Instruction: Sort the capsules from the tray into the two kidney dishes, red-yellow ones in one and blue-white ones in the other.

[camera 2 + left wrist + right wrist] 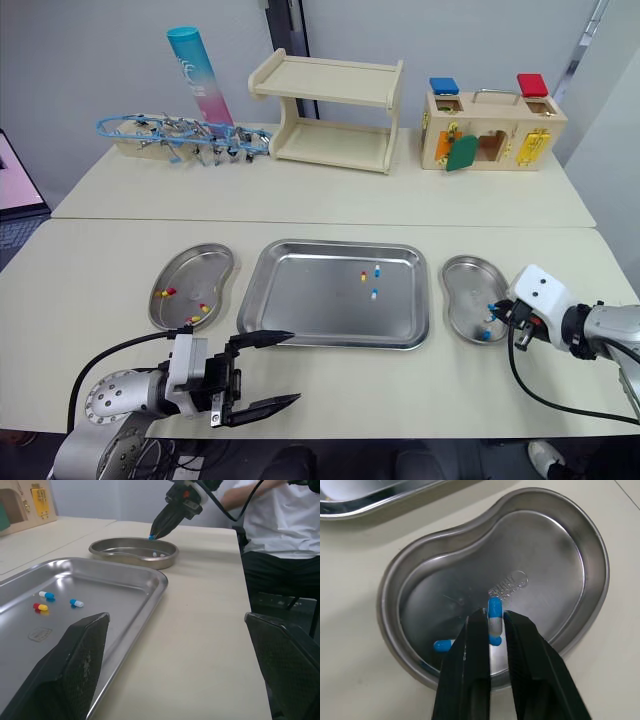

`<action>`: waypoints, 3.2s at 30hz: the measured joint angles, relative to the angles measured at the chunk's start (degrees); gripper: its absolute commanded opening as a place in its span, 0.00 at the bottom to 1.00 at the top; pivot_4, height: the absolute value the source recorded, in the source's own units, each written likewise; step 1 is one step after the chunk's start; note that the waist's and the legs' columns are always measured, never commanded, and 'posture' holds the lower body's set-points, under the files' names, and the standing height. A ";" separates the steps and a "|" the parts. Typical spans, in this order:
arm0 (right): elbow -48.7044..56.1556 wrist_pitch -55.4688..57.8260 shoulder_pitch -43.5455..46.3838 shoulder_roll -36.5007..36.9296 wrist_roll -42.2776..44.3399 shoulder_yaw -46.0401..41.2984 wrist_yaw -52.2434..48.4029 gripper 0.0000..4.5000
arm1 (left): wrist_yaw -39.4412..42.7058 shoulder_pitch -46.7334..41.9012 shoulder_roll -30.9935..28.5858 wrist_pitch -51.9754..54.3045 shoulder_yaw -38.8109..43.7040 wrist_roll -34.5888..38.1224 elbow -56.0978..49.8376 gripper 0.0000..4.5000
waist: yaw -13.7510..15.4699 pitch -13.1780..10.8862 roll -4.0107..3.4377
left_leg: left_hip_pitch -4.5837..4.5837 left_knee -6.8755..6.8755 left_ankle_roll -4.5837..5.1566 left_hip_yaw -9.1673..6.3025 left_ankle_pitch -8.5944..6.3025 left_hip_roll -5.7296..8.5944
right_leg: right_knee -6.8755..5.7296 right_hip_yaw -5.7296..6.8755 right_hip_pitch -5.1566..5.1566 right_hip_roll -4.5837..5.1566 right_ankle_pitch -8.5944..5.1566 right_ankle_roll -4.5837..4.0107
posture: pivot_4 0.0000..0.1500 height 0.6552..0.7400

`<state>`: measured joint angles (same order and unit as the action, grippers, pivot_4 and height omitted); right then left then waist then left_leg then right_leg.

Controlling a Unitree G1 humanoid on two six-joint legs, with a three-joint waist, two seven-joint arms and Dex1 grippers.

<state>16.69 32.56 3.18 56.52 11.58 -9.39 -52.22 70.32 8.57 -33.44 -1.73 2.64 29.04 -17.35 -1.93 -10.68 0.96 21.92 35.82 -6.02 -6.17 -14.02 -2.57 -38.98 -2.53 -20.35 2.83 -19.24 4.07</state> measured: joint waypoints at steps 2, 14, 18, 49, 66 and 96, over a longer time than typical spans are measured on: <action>-0.49 -0.22 0.34 0.00 -0.01 -0.01 0.02 0.45 | -0.39 0.00 0.00 0.05 0.00 0.00 -0.01 1.00 | 0.07 0.00 0.00 | 0.00 0.00 0.00 -0.01 0.00 0.00 | 0.00 0.01 0.00 0.00 0.00 0.00 | 1.00 1.00; 0.61 -9.93 -3.97 -1.39 3.68 -4.97 -3.60 1.00 | -6.83 1.78 -1.01 4.10 2.69 0.08 -0.17 1.00 | 0.10 -0.02 0.00 | 0.00 -0.02 0.00 -0.03 0.00 0.00 | 0.01 0.03 0.01 0.00 0.00 0.01 | 1.00 1.00; 5.70 -15.37 -9.32 -6.42 6.88 -7.68 -4.67 1.00 | -10.72 5.14 -1.79 6.51 8.50 0.79 -0.42 1.00 | 0.07 -0.02 0.01 | -0.01 -0.02 0.00 -0.06 0.00 -0.01 | 0.01 0.04 0.04 0.00 -0.01 0.01 | 1.00 1.00; -8.25 -34.67 -23.91 -13.65 7.55 -17.44 -2.74 1.00 | -28.87 14.30 -1.67 10.35 40.21 2.41 23.71 1.00 | 0.10 0.05 0.13 | -0.13 -0.06 -0.01 -0.01 0.00 -0.01 | 0.02 0.02 0.12 0.01 -0.02 -0.02 | 1.00 1.00; 4.56 -34.49 -24.54 -19.09 9.41 -7.47 -3.34 1.00 | -20.54 12.51 -8.36 13.67 37.10 4.48 13.06 1.00 | 0.29 0.11 0.19 | -0.13 -0.04 -0.03 -0.03 0.00 -0.01 | 0.01 0.03 0.15 0.02 -0.02 -0.01 | 1.00 1.00; 17.46 -18.94 -17.18 -28.25 0.75 14.90 16.65 1.00 | -3.94 -52.29 5.67 10.53 -17.52 -16.72 46.93 0.58 | 0.10 0.08 0.14 | 0.01 0.08 -0.02 -0.11 0.01 0.03 | -0.05 0.10 0.04 -0.06 0.00 0.02 | 1.00 1.00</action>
<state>34.15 13.62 -14.00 28.27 12.33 5.51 -35.57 66.38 -43.72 -27.77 8.80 -14.88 12.33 29.58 -1.83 -10.60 1.10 21.93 35.89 -6.04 -6.28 -14.02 -2.54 -39.03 -2.44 -20.31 2.77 -19.24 4.09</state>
